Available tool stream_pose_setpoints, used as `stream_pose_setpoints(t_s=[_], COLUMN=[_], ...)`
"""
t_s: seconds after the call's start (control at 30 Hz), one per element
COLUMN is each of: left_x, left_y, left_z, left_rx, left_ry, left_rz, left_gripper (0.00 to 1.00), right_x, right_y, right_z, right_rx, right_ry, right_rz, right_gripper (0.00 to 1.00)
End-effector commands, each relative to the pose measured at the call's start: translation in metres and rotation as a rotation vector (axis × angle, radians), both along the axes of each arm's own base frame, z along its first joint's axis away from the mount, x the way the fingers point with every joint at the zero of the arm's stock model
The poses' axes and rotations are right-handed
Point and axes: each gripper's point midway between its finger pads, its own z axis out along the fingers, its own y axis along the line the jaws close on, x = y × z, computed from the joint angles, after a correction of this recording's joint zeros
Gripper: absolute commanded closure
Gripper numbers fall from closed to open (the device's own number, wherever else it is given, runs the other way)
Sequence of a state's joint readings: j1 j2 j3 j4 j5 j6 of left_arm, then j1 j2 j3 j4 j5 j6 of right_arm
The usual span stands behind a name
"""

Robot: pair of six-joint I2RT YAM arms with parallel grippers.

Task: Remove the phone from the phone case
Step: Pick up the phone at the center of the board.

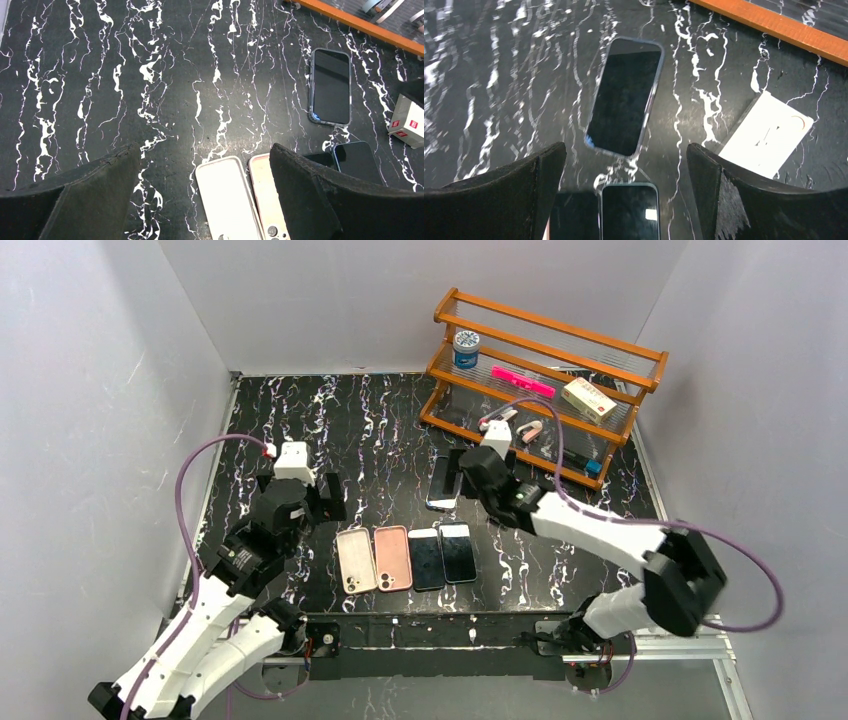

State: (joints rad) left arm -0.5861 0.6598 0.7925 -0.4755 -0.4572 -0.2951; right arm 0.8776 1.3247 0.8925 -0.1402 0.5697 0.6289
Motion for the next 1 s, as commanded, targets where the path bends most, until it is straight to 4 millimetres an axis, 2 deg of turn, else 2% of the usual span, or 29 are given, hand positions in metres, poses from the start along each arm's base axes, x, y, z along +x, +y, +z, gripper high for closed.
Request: stream_pose_setpoints(t_s=[0.0,0.13,0.23,0.33,0.47,0.6,0.8,0.97], left_x=[-0.003,-0.003,-0.003,-0.002,-0.003,-0.004,-0.003,-0.003], left_y=[0.010,0.012,0.012,0.011,0.010,0.009,0.005,0.005], left_z=[0.006,0.004,0.002,0.000,0.000,0.000,-0.001,-0.002], left_rx=[0.000,0.005,0.010,0.006,0.001,-0.007,-0.014,-0.011], left_ry=[-0.034,-0.033,-0.022,-0.012,-0.012,-0.012,-0.005,-0.002], left_rz=[0.034,0.044,0.045,0.038,0.031,0.024,0.006,0.007], left_gripper=[0.02,0.02,0.02,0.02,0.02,0.02,0.02,0.02], right_x=[0.035,0.064,0.081,0.093,0.101,0.097,0.077,0.074], right_y=[0.010,0.010,0.018,0.025,0.022,0.024,0.035,0.041], right_z=[-0.008,-0.034,-0.051,-0.070,-0.095,-0.112,-0.128,-0.120], right_rx=[-0.024,-0.040,-0.080,-0.138,-0.214,-0.225,-0.201,-0.155], right_ry=[0.049,0.149,0.212,0.269,0.321,0.380,0.479,0.479], right_rz=[-0.071,-0.179,-0.219,-0.239,-0.289,-0.266,-0.173,-0.142], right_gripper=[0.01,0.01,0.01,0.01,0.01,0.01,0.01,0.01])
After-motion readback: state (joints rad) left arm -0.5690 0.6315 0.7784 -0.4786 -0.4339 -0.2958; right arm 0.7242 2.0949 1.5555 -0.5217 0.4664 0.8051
